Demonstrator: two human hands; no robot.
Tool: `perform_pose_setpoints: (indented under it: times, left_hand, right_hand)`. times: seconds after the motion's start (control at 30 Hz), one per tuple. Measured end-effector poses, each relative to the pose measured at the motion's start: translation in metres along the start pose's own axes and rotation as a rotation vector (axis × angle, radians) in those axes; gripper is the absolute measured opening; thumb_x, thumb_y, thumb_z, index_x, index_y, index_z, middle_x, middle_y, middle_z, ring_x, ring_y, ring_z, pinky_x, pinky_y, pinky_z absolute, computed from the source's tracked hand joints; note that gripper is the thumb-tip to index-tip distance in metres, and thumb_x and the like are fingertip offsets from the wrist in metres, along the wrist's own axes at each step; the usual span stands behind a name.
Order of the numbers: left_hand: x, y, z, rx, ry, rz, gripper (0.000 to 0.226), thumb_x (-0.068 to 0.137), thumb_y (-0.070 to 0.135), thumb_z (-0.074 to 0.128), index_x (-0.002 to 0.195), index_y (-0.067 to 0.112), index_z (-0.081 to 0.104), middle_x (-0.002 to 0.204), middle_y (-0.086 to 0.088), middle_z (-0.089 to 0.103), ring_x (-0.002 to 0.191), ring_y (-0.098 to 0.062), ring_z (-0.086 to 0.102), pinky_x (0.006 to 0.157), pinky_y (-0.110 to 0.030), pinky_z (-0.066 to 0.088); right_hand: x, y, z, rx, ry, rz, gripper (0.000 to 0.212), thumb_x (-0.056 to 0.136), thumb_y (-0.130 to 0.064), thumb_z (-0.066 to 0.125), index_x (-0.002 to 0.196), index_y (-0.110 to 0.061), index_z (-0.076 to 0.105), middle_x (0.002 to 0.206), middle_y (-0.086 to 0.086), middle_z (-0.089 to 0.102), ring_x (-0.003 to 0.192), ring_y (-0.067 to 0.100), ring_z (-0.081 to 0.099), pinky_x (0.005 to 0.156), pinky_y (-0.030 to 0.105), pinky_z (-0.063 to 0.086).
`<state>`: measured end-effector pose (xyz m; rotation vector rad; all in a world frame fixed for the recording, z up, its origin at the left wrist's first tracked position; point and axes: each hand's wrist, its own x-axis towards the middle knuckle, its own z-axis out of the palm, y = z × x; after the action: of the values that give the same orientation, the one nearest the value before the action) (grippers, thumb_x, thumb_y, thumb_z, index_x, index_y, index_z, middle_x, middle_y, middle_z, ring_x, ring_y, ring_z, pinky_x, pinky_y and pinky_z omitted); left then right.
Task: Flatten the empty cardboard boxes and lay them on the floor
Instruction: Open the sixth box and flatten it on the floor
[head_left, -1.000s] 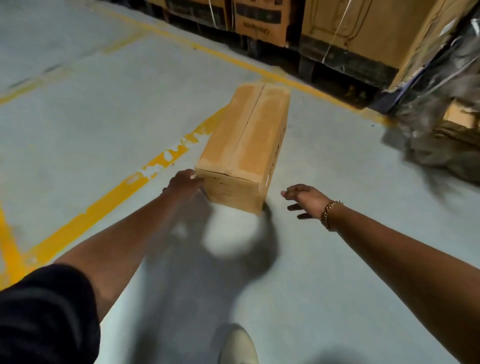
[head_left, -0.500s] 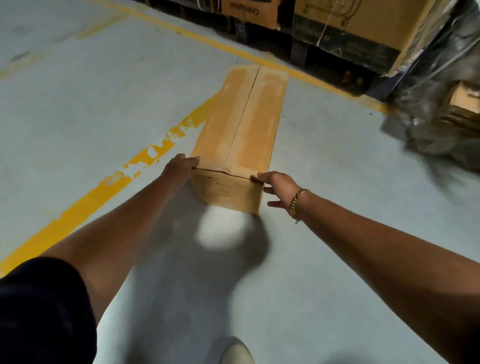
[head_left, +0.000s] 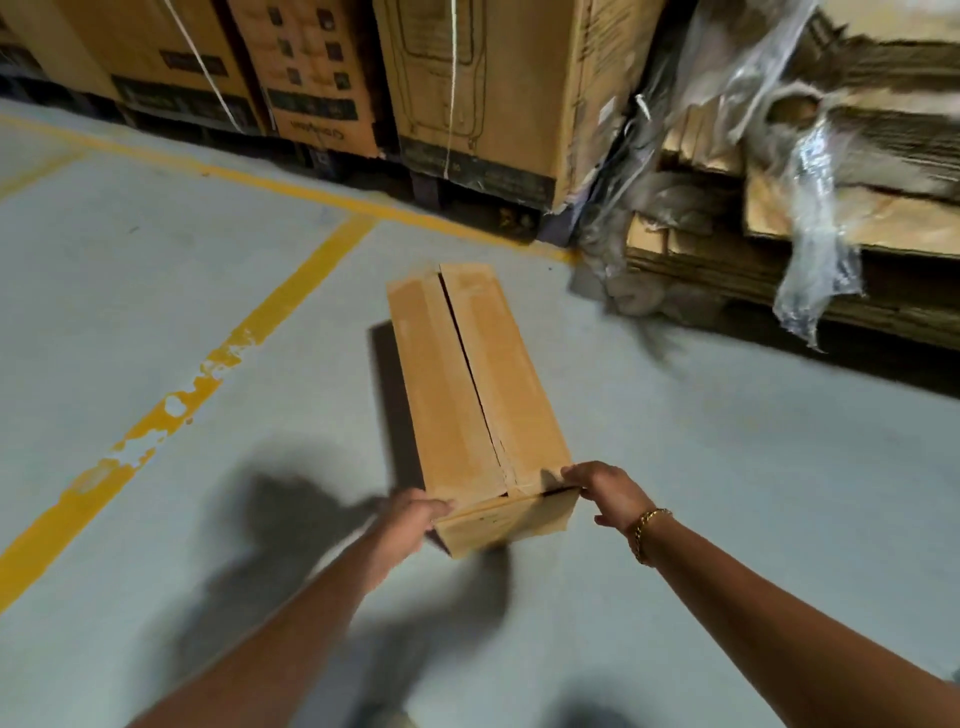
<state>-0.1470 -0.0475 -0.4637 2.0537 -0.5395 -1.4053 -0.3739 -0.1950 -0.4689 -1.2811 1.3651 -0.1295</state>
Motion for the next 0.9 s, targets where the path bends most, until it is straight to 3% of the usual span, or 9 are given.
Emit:
perform_pose_setpoints:
  times: [0.1, 0.27, 0.33, 0.4, 0.47, 0.53, 0.6, 0.7, 0.9]
  left_hand:
    - [-0.031, 0.011, 0.041, 0.177, -0.21, -0.067, 0.034, 0.088, 0.043, 0.067, 0.114, 0.022, 0.063, 0.127, 0.001, 0.062, 0.115, -0.013, 0.058, 0.097, -0.036, 0.047]
    - [-0.103, 0.022, 0.124, 0.304, -0.398, -0.145, 0.058, 0.069, 0.057, 0.063, 0.12, 0.03, 0.062, 0.132, 0.008, 0.058, 0.119, -0.007, 0.054, 0.086, -0.024, 0.044]
    - [-0.126, 0.011, 0.156, 0.216, -0.37, -0.13, 0.046, 0.084, 0.045, 0.071, 0.121, 0.02, 0.063, 0.12, 0.01, 0.066, 0.109, -0.007, 0.056, 0.071, -0.017, 0.041]
    - [-0.143, -0.01, 0.18, 0.079, -0.348, -0.068, 0.036, 0.078, 0.038, 0.081, 0.105, 0.018, 0.068, 0.095, 0.02, 0.075, 0.1, -0.005, 0.061, 0.074, -0.018, 0.041]
    - [-0.155, -0.03, 0.196, 0.033, -0.274, -0.042, 0.033, 0.069, 0.036, 0.088, 0.089, 0.019, 0.068, 0.087, 0.016, 0.074, 0.096, -0.008, 0.06, 0.077, -0.018, 0.04]
    - [-0.154, -0.047, 0.205, 0.091, -0.177, -0.019, 0.027, 0.075, 0.026, 0.085, 0.094, 0.018, 0.069, 0.099, 0.001, 0.065, 0.099, -0.013, 0.057, 0.07, -0.006, 0.039]
    - [-0.152, -0.057, 0.21, 0.241, -0.152, 0.029, 0.045, 0.084, 0.024, 0.078, 0.125, 0.017, 0.063, 0.121, -0.007, 0.055, 0.109, -0.013, 0.053, 0.079, -0.003, 0.039]
    - [-0.144, -0.067, 0.209, 0.421, -0.072, 0.045, 0.065, 0.085, 0.034, 0.075, 0.143, 0.02, 0.049, 0.14, -0.009, 0.043, 0.131, -0.018, 0.042, 0.106, -0.024, 0.036]
    - [-0.139, -0.062, 0.213, 0.812, 0.05, 0.222, 0.084, 0.088, 0.055, 0.058, 0.155, 0.028, 0.017, 0.162, 0.0, 0.012, 0.149, -0.02, 0.022, 0.114, -0.027, 0.029]
  right_hand:
    - [-0.048, 0.055, -0.045, 0.005, 0.075, 0.045, 0.032, 0.088, -0.046, 0.065, 0.11, -0.022, 0.068, 0.12, -0.002, 0.065, 0.114, 0.019, 0.058, 0.099, 0.042, 0.047]
    - [-0.125, 0.136, -0.091, 0.035, 0.185, 0.143, 0.032, 0.083, -0.047, 0.067, 0.102, -0.022, 0.074, 0.112, -0.002, 0.071, 0.103, 0.016, 0.063, 0.096, 0.039, 0.05]
    - [-0.151, 0.159, -0.1, -0.006, 0.229, 0.177, 0.029, 0.089, -0.046, 0.064, 0.101, -0.021, 0.073, 0.113, -0.001, 0.071, 0.107, 0.019, 0.062, 0.096, 0.036, 0.047]
    - [-0.171, 0.179, -0.104, -0.079, 0.257, 0.207, 0.031, 0.094, -0.049, 0.057, 0.106, -0.023, 0.069, 0.119, 0.002, 0.069, 0.112, 0.022, 0.06, 0.088, 0.031, 0.043]
    - [-0.185, 0.195, -0.102, -0.157, 0.264, 0.218, 0.037, 0.096, -0.053, 0.051, 0.117, -0.025, 0.063, 0.126, 0.001, 0.068, 0.116, 0.022, 0.06, 0.086, 0.029, 0.042]
    - [-0.193, 0.204, -0.099, -0.203, 0.235, 0.193, 0.041, 0.094, -0.052, 0.052, 0.127, -0.028, 0.055, 0.128, 0.0, 0.064, 0.116, 0.02, 0.06, 0.093, 0.028, 0.045]
    - [-0.198, 0.205, -0.094, -0.265, 0.204, 0.13, 0.049, 0.088, -0.048, 0.057, 0.132, -0.03, 0.048, 0.135, 0.0, 0.054, 0.12, 0.02, 0.056, 0.1, 0.031, 0.045]
    - [-0.195, 0.195, -0.081, -0.462, 0.209, 0.082, 0.075, 0.084, -0.055, 0.052, 0.149, -0.026, 0.031, 0.161, 0.001, 0.023, 0.143, 0.025, 0.033, 0.106, 0.038, 0.04]
    - [-0.165, 0.165, -0.052, -0.737, 0.227, 0.012, 0.101, 0.076, -0.072, 0.048, 0.156, -0.024, 0.01, 0.167, 0.001, -0.004, 0.151, 0.035, 0.006, 0.111, 0.053, 0.032]
